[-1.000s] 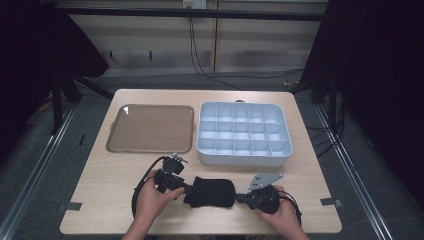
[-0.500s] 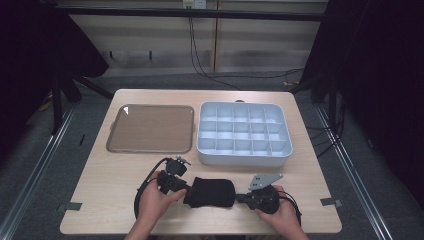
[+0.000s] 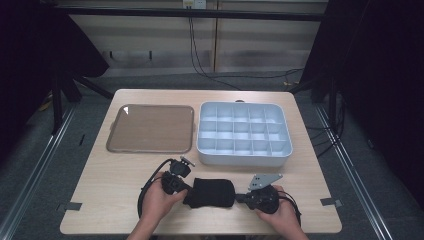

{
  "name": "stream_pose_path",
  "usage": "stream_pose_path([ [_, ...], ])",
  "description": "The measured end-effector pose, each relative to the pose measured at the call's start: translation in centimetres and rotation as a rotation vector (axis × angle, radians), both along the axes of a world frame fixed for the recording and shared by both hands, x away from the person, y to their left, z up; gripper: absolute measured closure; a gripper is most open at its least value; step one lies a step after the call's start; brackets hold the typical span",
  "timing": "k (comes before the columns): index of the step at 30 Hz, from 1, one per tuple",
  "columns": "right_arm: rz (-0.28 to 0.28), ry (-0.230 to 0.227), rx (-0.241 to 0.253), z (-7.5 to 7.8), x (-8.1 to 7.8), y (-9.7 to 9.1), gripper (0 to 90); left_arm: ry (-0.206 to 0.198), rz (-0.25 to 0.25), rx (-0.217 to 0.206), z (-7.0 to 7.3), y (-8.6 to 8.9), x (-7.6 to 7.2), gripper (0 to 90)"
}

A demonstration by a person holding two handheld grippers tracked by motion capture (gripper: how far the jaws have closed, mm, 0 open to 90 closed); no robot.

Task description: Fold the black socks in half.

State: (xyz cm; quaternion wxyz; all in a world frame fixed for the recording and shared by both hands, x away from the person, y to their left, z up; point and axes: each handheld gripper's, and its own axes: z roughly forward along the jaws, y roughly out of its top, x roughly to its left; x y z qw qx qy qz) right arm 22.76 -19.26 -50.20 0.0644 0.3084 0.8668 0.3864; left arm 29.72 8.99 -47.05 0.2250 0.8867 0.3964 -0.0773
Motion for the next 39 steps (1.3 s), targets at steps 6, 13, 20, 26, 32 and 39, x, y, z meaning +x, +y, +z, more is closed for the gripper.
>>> stream_pose_path([
  [6, 0.001, -0.001, 0.001, 0.0, 0.0, 0.0, 90.0, 0.013, 0.002, -0.031, 0.7, 0.3, 0.1, 87.2],
  [13, -0.001, 0.001, 0.002, 0.0, 0.0, 0.0, 90.0, 0.019, 0.011, -0.077, 1.6, 0.4, 0.0, 87.0],
  [20, -0.002, 0.004, 0.005, 0.0, 0.1, 0.0, 90.0, 0.022, -0.006, -0.085, 2.1, 0.3, 0.1, 87.1],
  [26, -0.004, 0.003, 0.007, 0.0, 0.1, 0.0, 90.0, 0.027, -0.016, -0.092, 2.5, 0.0, 0.0, 87.2],
  [32, -0.002, 0.002, 0.007, 0.0, 0.1, 0.0, 90.0, 0.028, -0.009, -0.102, 2.8, -0.2, 0.0, 87.3],
  [39, 0.000, 0.003, 0.006, 0.0, 0.1, 0.1, 90.0, 0.033, -0.021, -0.102, 3.2, -0.7, 0.1, 87.4],
])
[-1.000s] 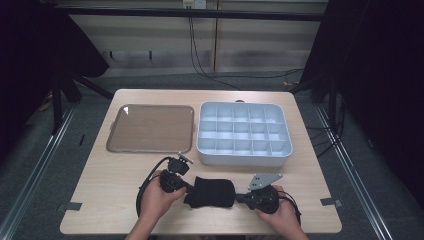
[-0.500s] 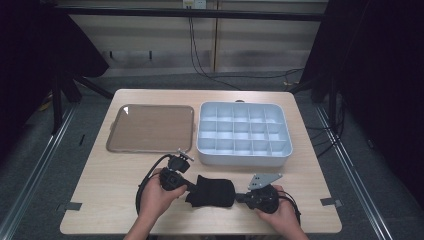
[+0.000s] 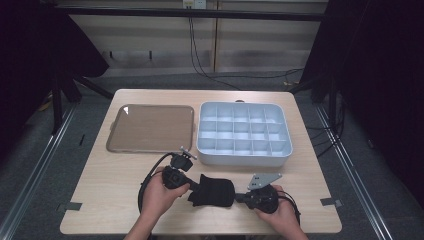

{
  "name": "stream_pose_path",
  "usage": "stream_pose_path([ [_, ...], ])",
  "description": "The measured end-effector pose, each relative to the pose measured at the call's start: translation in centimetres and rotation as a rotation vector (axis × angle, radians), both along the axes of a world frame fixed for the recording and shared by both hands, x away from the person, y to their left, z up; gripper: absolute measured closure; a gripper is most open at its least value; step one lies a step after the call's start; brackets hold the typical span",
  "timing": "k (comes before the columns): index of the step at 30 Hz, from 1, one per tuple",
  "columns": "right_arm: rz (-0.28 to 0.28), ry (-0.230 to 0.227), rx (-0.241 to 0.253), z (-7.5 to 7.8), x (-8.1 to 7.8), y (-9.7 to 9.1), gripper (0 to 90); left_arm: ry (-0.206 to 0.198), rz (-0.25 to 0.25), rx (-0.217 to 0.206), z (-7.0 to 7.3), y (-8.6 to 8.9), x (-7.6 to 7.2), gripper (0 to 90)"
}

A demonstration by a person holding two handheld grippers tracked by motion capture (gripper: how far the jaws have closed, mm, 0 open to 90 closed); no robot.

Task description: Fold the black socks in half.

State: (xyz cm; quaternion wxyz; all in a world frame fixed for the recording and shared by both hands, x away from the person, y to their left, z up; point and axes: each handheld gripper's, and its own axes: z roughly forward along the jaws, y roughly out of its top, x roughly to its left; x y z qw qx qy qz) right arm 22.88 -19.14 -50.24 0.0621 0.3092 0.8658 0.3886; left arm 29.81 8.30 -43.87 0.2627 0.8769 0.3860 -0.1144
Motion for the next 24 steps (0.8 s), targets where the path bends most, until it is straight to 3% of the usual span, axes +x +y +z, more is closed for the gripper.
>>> stream_pose_path([
  [24, 0.005, 0.003, 0.005, 0.0, 0.0, 0.2, 90.0, -0.007, -0.031, 0.014, 0.7, -1.2, 0.0, 87.4],
])
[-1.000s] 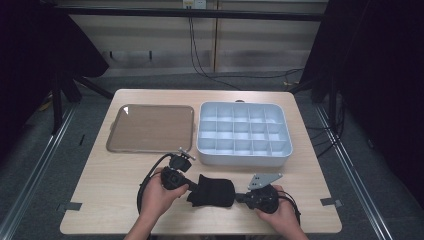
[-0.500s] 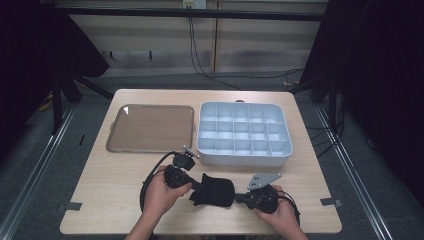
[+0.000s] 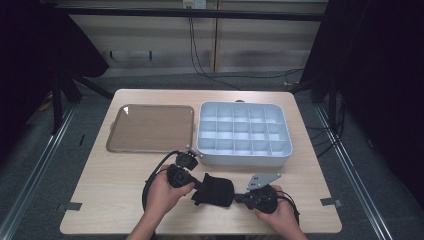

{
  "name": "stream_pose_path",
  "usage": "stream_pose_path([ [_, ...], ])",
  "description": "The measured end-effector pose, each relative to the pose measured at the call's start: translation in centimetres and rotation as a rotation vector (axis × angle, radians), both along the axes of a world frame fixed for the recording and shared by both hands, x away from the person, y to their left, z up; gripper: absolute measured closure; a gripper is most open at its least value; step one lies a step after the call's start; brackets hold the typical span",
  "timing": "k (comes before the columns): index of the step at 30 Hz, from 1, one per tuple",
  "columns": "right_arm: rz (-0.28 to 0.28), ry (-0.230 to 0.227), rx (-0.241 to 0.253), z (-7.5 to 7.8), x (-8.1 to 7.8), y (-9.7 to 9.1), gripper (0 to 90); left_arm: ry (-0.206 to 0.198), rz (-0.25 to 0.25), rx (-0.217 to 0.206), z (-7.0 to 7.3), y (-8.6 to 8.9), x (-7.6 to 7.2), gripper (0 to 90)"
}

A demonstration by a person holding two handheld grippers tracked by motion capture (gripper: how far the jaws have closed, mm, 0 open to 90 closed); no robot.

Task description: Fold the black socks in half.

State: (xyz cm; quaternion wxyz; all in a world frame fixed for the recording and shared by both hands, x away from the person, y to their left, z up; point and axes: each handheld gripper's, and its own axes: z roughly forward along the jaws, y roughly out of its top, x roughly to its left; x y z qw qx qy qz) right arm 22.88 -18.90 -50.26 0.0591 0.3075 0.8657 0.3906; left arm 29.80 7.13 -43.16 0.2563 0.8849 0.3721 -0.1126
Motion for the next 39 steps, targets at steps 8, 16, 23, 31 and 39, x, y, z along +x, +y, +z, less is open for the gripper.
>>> stream_pose_path([
  [8, 0.000, 0.002, 0.005, 0.0, 0.0, 0.1, 90.0, -0.001, 0.006, -0.008, 0.3, -0.4, -0.1, 87.4],
  [16, 0.005, -0.006, 0.003, -0.1, 0.0, 0.3, 90.0, -0.003, -0.010, -0.011, 0.6, -1.1, 0.0, 87.4],
  [23, 0.004, -0.005, 0.002, 0.0, 0.0, 0.3, 90.0, 0.003, -0.021, -0.007, 0.6, -1.6, 0.0, 87.4],
  [31, 0.007, -0.005, 0.003, 0.0, 0.1, 0.4, 90.0, 0.020, -0.028, -0.021, 0.3, -2.0, 0.2, 87.3],
  [39, 0.009, -0.004, 0.001, 0.0, 0.1, 0.3, 90.0, 0.026, -0.024, -0.042, 0.1, -2.4, 0.2, 87.3],
])
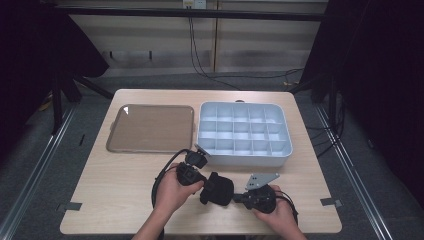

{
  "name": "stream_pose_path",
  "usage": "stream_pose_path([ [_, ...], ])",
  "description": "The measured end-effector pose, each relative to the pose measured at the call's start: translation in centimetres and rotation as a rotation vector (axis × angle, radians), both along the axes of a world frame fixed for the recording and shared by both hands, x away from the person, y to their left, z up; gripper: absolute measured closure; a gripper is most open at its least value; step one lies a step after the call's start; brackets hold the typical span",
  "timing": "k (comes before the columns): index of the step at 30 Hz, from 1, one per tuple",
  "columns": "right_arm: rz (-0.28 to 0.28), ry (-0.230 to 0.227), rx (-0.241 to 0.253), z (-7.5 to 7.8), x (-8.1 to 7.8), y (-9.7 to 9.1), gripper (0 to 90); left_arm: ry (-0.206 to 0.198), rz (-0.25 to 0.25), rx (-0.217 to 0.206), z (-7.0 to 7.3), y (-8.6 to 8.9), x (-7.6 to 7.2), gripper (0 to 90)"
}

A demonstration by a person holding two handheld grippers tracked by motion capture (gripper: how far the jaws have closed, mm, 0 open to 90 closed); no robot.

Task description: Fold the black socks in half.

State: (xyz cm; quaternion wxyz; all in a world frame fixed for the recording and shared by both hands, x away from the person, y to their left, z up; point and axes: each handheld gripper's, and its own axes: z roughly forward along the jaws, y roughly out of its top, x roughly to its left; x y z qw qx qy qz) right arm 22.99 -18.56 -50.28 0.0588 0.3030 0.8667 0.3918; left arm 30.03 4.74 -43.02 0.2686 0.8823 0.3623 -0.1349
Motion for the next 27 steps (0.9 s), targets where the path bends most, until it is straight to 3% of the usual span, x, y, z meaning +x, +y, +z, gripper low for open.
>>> stream_pose_path([
  [15, 0.000, 0.000, 0.009, -0.1, 0.1, 0.1, 90.0, 0.002, -0.011, -0.017, 0.0, -1.0, -0.2, 87.4],
  [27, -0.001, -0.002, 0.009, -0.1, 0.2, 0.3, 90.0, -0.005, -0.034, 0.003, 0.1, -1.1, -0.3, 87.4],
])
